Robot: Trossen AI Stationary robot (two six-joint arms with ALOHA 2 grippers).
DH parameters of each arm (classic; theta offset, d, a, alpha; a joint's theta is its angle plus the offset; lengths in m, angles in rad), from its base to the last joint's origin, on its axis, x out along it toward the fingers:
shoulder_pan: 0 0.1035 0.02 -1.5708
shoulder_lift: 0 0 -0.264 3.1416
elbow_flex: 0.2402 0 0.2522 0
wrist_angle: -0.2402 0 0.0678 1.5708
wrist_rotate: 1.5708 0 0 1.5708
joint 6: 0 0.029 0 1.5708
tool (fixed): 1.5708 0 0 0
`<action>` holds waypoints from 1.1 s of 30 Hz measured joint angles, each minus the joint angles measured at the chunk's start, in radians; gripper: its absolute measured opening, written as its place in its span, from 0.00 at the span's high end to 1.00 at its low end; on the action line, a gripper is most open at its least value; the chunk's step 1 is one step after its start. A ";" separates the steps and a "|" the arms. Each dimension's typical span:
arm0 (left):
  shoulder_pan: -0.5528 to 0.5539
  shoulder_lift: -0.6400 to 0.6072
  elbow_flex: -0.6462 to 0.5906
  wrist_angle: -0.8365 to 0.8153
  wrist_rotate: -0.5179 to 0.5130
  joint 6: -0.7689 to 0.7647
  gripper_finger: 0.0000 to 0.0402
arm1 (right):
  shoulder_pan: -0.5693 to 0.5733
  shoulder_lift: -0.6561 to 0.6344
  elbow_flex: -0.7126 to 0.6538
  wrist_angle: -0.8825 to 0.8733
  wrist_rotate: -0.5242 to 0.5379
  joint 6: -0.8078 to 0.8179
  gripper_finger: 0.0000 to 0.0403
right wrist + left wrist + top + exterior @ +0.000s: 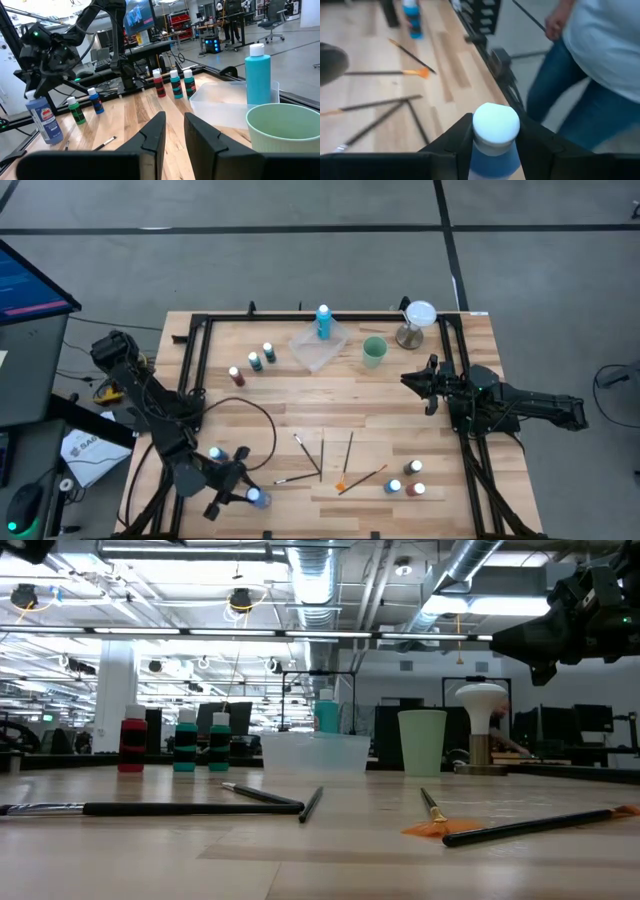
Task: Pick & Place Paint Supplies
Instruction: Put the large blue paint bottle into the transparent bin
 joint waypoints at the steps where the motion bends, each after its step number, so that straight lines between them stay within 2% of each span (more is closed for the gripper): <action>1: 0.012 -0.016 0.000 0.000 -0.014 0.001 0.70 | 0.000 0.000 0.000 0.000 0.000 0.000 0.84; 6: 0.117 -0.134 0.000 -0.043 -0.060 0.056 0.70 | 0.000 0.000 0.000 0.000 0.000 0.000 0.84; 9: 0.212 -0.214 0.000 -0.073 -0.149 0.094 0.69 | 0.000 0.000 0.000 0.000 0.000 0.000 0.84; 13: 0.404 -0.296 0.022 -0.062 -0.181 0.269 0.70 | 0.000 0.000 0.000 0.000 0.000 0.000 0.84; 17: 0.650 -0.305 0.089 -0.060 -0.133 0.439 0.70 | 0.000 0.000 0.000 0.000 0.000 0.000 0.84; 21: 0.907 -0.217 0.190 -0.046 0.000 0.514 0.70 | 0.000 0.000 0.000 0.000 0.000 0.000 0.84; 25: 1.092 -0.056 0.319 -0.046 0.091 0.519 0.70 | 0.000 0.000 0.000 0.000 0.000 0.000 0.84; 29: 1.187 0.114 0.435 -0.046 0.171 0.519 0.70 | 0.000 0.000 0.000 0.000 0.000 0.000 0.84; 33: 1.197 0.249 0.520 -0.045 0.231 0.518 0.70 | 0.000 0.000 0.000 0.000 0.000 0.000 0.84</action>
